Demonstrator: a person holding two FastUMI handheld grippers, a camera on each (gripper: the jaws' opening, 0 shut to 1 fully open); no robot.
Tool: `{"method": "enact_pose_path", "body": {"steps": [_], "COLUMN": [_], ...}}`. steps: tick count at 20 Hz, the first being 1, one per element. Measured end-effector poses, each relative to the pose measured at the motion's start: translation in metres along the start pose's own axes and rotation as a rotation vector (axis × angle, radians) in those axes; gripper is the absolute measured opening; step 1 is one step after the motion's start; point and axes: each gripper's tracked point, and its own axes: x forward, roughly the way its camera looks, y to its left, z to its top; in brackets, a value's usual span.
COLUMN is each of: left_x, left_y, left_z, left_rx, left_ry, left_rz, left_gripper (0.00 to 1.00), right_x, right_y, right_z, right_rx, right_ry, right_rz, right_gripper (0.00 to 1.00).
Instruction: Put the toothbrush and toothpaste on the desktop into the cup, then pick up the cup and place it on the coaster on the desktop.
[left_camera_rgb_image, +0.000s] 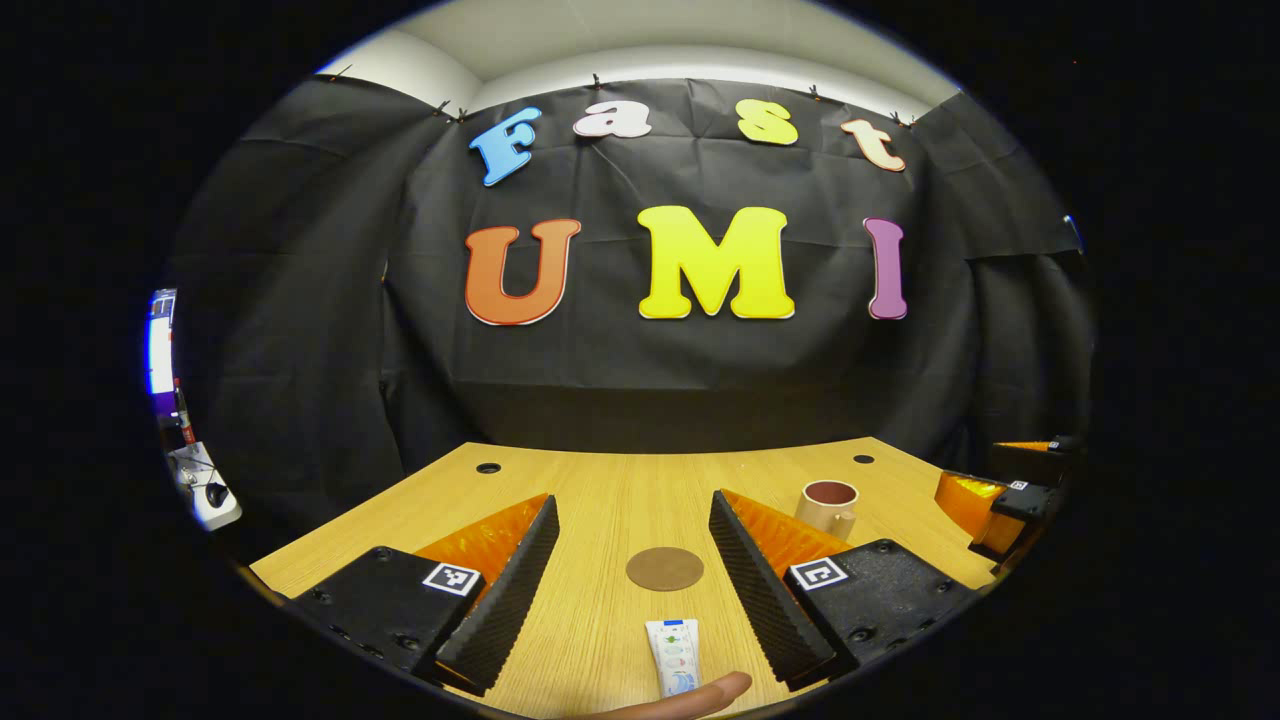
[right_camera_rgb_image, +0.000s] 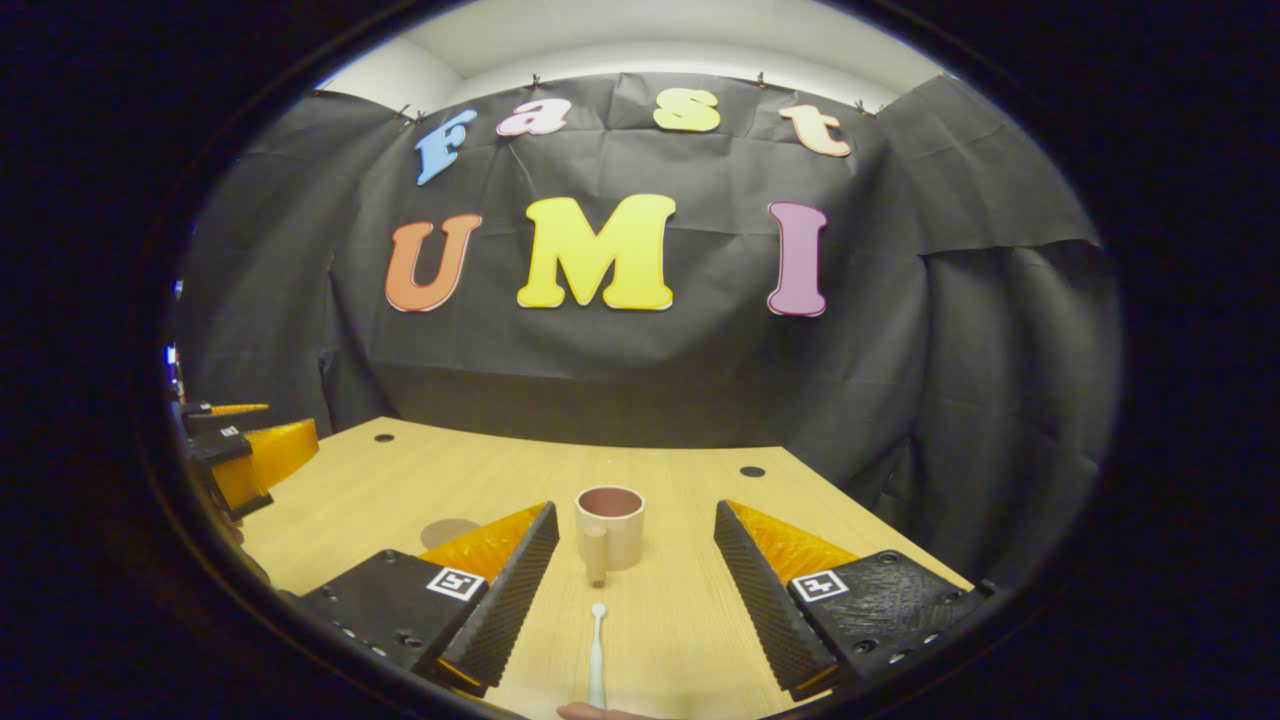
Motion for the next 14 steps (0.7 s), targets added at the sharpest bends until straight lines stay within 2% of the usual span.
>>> {"method": "enact_pose_path", "body": {"steps": [3, 8, 12, 14], "left_x": [0.003, 0.002, 0.000, 0.002], "left_y": [0.002, -0.008, -0.003, -0.002], "left_z": [-0.001, -0.003, 0.001, -0.001], "left_rx": [-0.008, -0.004, -0.001, -0.006], "left_ry": [0.006, 0.010, -0.006, 0.000], "left_rz": [0.011, -0.013, 0.006, 0.009], "left_gripper": [0.96, 0.96, 0.96, 0.96], "right_x": [0.011, 0.028, 0.035, 0.033], "right_y": [0.000, 0.012, 0.021, 0.028], "right_z": [-0.027, -0.097, -0.152, -0.169], "right_rx": [0.017, 0.038, 0.033, 0.029], "right_ry": [0.067, 0.258, 0.425, 0.486], "right_rz": [0.006, 0.037, 0.047, 0.063], "right_gripper": [0.95, 0.98, 0.92, 0.83]}}
